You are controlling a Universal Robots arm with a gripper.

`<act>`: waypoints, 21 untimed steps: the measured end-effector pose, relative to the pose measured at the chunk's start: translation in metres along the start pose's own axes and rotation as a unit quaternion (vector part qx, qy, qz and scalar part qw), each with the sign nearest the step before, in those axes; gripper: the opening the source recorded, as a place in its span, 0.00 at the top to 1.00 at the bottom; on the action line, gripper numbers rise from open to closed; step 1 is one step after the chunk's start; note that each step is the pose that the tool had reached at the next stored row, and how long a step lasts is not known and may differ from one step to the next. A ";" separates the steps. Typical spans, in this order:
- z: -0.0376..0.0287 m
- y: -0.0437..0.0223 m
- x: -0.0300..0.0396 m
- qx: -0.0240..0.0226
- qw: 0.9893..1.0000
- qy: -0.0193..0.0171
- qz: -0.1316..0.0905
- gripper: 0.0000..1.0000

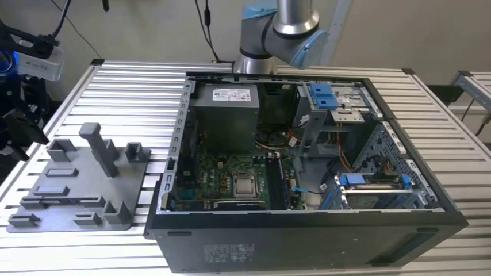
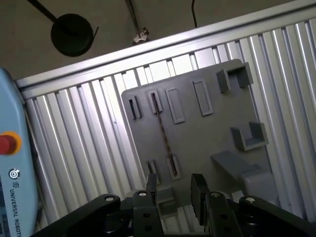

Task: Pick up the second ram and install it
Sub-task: 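Pick up the second ram and move it above second insertion slot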

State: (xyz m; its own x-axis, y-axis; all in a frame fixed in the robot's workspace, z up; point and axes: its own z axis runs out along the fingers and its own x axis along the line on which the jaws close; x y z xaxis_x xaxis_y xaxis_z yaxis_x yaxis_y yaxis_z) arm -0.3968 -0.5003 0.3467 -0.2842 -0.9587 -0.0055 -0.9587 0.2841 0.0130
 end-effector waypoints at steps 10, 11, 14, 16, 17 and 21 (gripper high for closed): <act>0.0061 -0.0001 0.0000 0.000 1.000 -0.001 -0.002 0.58; 0.0067 -0.0001 0.0000 0.000 1.000 -0.001 -0.002 0.58; 0.0086 -0.0001 0.0000 0.000 1.000 -0.001 -0.002 0.58; 0.0098 -0.0001 0.0000 0.000 1.000 -0.001 -0.002 0.58; 0.0104 -0.0002 0.0000 0.000 1.000 -0.001 -0.002 0.58; 0.0120 -0.0002 0.0000 0.000 1.000 -0.001 -0.002 0.58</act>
State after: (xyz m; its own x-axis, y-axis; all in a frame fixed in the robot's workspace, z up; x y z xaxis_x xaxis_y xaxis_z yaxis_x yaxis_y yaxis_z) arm -0.3967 -0.5003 0.3348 -0.2802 -0.9599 -0.0080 -0.9599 0.2801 0.0125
